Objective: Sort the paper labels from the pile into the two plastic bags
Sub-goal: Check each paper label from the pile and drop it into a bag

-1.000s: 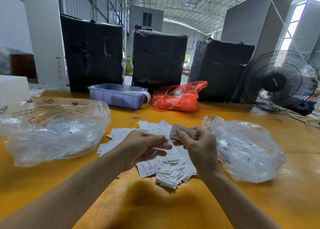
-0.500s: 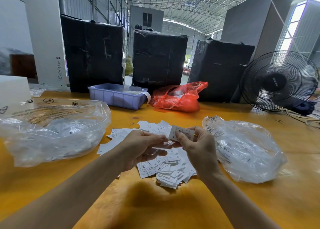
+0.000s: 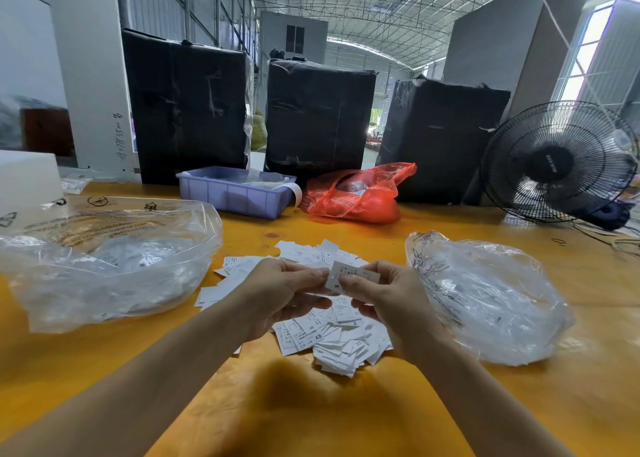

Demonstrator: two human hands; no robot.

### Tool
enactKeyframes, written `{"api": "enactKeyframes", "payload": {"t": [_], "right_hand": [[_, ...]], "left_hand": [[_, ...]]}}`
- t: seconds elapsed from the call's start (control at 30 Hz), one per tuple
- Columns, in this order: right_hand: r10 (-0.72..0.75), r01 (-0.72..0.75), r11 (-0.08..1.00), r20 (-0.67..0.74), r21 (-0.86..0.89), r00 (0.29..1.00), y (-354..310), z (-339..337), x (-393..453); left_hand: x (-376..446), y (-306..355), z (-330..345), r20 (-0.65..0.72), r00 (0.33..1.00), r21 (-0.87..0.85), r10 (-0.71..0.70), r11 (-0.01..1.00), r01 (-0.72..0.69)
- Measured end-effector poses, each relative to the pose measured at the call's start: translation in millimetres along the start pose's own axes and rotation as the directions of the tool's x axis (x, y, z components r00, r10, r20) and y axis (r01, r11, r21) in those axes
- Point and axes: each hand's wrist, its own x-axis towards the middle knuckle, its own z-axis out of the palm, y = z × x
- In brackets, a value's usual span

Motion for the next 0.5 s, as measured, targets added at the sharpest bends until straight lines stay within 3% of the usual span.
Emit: {"api": "enactKeyframes", "payload": {"t": [0.17,0.5], "right_hand": [[0.14,-0.145,0.989,0.141,0.022,0.98,-3.4,-5.8,0.6],[0.081,-0.04,0.973,0.172,-0.228,0.982,-4.9,-9.1,-0.5]], "left_hand": [[0.1,-1.8,0.9,-0.034,0.999,0.057,0.03,0.998,-0.028],[1.6,-4.7,3.4,-0.035,0.999,0.106,-0.005,0.994,0.008]]}}
